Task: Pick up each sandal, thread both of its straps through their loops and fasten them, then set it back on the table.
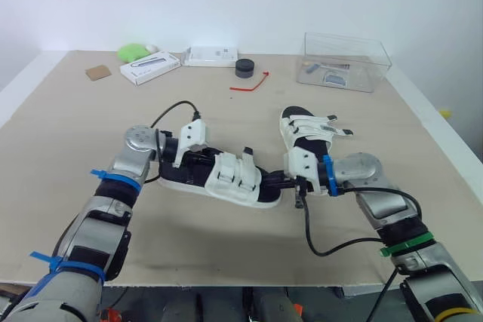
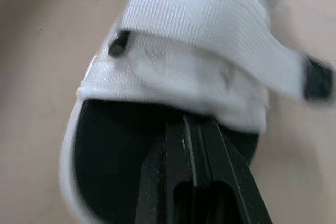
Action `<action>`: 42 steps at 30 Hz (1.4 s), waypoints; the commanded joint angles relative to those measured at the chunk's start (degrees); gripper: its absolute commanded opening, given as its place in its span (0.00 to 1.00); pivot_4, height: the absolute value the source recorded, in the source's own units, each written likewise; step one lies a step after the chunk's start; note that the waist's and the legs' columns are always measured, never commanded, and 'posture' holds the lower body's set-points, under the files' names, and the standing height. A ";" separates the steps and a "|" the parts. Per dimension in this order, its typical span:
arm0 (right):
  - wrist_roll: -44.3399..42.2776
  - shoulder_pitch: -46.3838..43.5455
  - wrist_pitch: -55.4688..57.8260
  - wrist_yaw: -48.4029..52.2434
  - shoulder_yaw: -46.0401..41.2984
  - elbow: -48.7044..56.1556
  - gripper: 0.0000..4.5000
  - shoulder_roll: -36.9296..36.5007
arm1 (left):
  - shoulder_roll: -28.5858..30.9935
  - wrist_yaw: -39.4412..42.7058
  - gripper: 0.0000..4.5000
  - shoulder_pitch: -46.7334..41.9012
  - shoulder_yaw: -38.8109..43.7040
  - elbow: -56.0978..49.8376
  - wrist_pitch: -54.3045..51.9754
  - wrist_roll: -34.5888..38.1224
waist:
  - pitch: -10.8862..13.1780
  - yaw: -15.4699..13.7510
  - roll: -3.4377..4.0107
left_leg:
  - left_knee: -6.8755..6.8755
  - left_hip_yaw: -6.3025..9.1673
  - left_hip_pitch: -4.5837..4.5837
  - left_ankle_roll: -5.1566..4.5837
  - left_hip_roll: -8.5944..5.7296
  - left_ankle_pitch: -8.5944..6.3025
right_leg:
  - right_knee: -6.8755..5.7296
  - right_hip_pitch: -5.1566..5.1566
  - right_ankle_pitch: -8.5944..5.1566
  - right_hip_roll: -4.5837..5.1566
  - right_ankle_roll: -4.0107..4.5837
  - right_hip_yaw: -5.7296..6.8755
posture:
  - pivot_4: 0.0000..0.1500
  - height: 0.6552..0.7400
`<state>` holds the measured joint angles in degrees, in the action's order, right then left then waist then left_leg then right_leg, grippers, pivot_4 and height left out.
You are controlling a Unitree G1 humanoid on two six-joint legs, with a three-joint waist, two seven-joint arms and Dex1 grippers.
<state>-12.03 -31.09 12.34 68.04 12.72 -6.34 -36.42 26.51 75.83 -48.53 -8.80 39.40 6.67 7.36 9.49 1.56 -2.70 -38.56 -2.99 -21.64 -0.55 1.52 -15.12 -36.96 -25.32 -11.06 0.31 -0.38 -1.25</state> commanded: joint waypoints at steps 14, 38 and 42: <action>-10.36 -4.96 16.05 -11.66 -7.27 8.79 0.97 9.84 | 0.26 -60.28 0.00 7.18 18.87 -19.30 -31.80 -8.67 | 0.09 -0.26 0.02 | 0.17 0.32 -0.11 0.09 0.26 -0.09 | -0.07 -0.12 -0.20 0.02 0.45 0.20 | 1.00 1.00; -9.74 -3.69 10.65 -11.36 -8.04 8.72 1.00 9.15 | -4.42 -68.27 0.99 9.69 21.27 -29.82 -38.85 -3.14 | 0.09 -0.33 0.00 | 0.03 0.70 -0.57 0.43 -0.27 -0.25 | 0.00 -0.17 0.00 0.73 0.48 0.67 | 1.00 1.00; -11.43 -0.92 10.50 -10.55 -10.23 11.88 1.00 6.85 | -3.77 -63.58 0.99 17.88 22.70 -45.53 -43.61 2.40 | 0.09 -0.40 0.00 | 0.03 0.73 -0.60 0.48 -0.27 -0.27 | 0.01 -0.18 -0.01 0.77 0.49 0.69 | 1.00 1.00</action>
<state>-21.83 -32.81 23.88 56.74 4.93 2.00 -28.44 21.48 10.08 -31.81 12.32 1.44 -35.90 7.44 9.57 1.16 -2.70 -38.52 -2.25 -22.24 -0.07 1.24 -15.39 -36.95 -25.49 -11.07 1.10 0.11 -0.55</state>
